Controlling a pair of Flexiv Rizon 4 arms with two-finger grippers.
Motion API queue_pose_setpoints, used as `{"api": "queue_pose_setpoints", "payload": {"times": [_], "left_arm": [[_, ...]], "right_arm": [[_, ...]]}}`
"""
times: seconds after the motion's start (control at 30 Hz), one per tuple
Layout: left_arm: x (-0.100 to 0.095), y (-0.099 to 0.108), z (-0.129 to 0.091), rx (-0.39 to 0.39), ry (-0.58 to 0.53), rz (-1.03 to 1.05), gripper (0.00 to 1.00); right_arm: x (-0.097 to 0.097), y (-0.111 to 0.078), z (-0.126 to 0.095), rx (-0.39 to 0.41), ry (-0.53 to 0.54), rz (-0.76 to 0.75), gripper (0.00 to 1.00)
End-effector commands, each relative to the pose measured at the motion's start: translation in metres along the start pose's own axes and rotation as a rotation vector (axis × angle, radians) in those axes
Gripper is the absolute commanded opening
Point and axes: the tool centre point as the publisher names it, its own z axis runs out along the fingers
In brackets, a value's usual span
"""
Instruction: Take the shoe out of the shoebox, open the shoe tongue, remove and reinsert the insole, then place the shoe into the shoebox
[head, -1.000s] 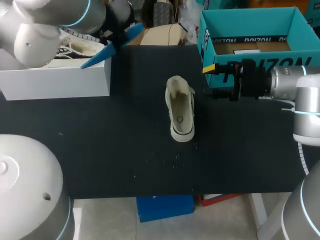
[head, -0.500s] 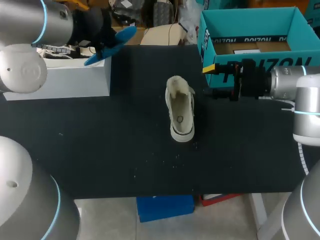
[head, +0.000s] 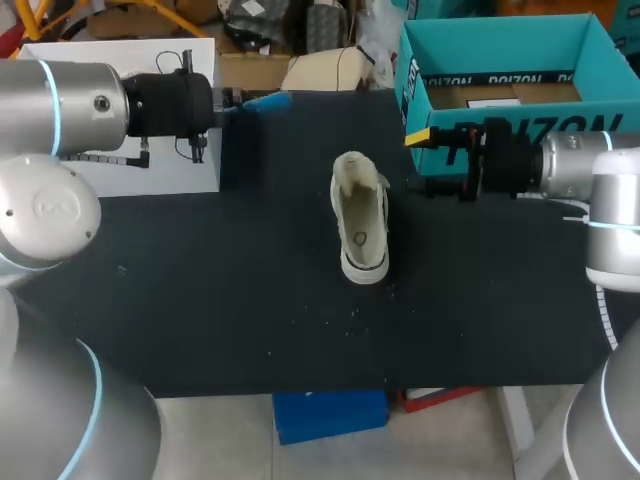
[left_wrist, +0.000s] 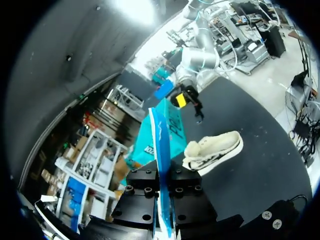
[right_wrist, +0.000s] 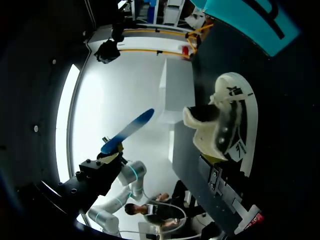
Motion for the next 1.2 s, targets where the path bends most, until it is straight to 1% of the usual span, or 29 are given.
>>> {"api": "queue_pose_setpoints", "payload": {"times": [0.03, 0.37, 0.4, 0.47, 0.5, 0.53, 0.6, 0.63, 0.67, 0.73, 0.77, 0.83, 0.87, 0.9, 0.93, 0.97, 1.0, 1.03, 1.2], "left_arm": [[0.027, 0.001, -0.014, 0.591, -0.093, 0.336, 0.0], [0.027, 0.001, -0.014, 0.591, -0.093, 0.336, 0.0], [0.028, -0.009, -0.016, 0.596, -0.051, 0.457, 0.0], [0.035, -0.025, -0.013, 0.503, 0.045, 0.737, 0.0], [0.039, -0.029, -0.011, 0.519, 0.061, 0.787, 0.0], [0.043, -0.031, -0.009, 0.495, 0.097, 0.87, 0.0], [0.048, -0.033, -0.005, 0.476, 0.127, 0.942, 0.0], [0.051, -0.032, -0.003, 0.439, 0.145, 0.98, 0.0], [0.052, -0.032, -0.002, 0.439, 0.146, 0.996, 0.0], [0.054, -0.032, -0.001, 0.388, 0.154, 1.06, 0.0], [0.055, -0.032, -0.001, 0.373, 0.147, 1.086, 0.0], [0.057, -0.03, -0.002, 0.316, 0.131, 1.151, 0.0], [0.058, -0.03, -0.003, 0.32, 0.092, 1.154, 0.0], [0.059, -0.028, -0.004, 0.297, 0.077, 1.169, 0.0], [0.061, -0.027, -0.004, 0.302, 0.061, 1.194, 0.0], [0.064, -0.026, -0.006, 0.338, 0.022, 1.174, 0.0], [0.066, -0.025, -0.007, 0.337, 0.013, 1.164, 0.0], [0.07, -0.025, -0.008, 0.369, 0.006, 1.141, 0.0], [0.07, -0.025, -0.008, 0.369, 0.006, 1.141, 0.0]], "right_arm": [[0.0, 0.0, 0.001, -0.002, -0.001, 0.0, 1.0], [0.0, 0.0, 0.001, -0.002, -0.001, 0.0, 1.0], [0.0, 0.0, 0.001, -0.002, -0.001, 0.0, 1.0], [0.0, 0.0, 0.001, -0.002, -0.001, 0.0, 1.0], [0.0, 0.0, 0.001, -0.002, -0.001, 0.0, 1.0], [0.0, 0.0, 0.001, -0.002, -0.001, 0.0, 1.0], [0.0, 0.0, 0.001, -0.002, -0.001, 0.0, 1.0], [0.0, 0.0, 0.001, -0.002, -0.001, 0.0, 1.0], [0.0, 0.0, 0.001, -0.002, -0.001, 0.0, 1.0], [0.0, 0.0, 0.001, -0.002, -0.001, 0.0, 1.0], [0.0, 0.0, 0.001, -0.002, -0.001, 0.0, 1.0], [0.0, 0.0, 0.001, -0.002, -0.001, 0.0, 1.0], [0.0, 0.0, 0.001, -0.002, -0.001, 0.0, 1.0], [0.0, 0.0, 0.001, -0.002, -0.001, 0.0, 1.0], [0.0, 0.0, 0.001, -0.002, -0.001, 0.0, 1.0], [0.0, 0.0, 0.001, -0.002, -0.001, 0.0, 1.0], [0.0, 0.0, 0.001, -0.002, -0.001, 0.0, 1.0], [0.0, 0.0, 0.001, -0.002, -0.001, 0.0, 1.0], [0.0, 0.0, 0.001, -0.002, -0.001, 0.0, 1.0]]}}
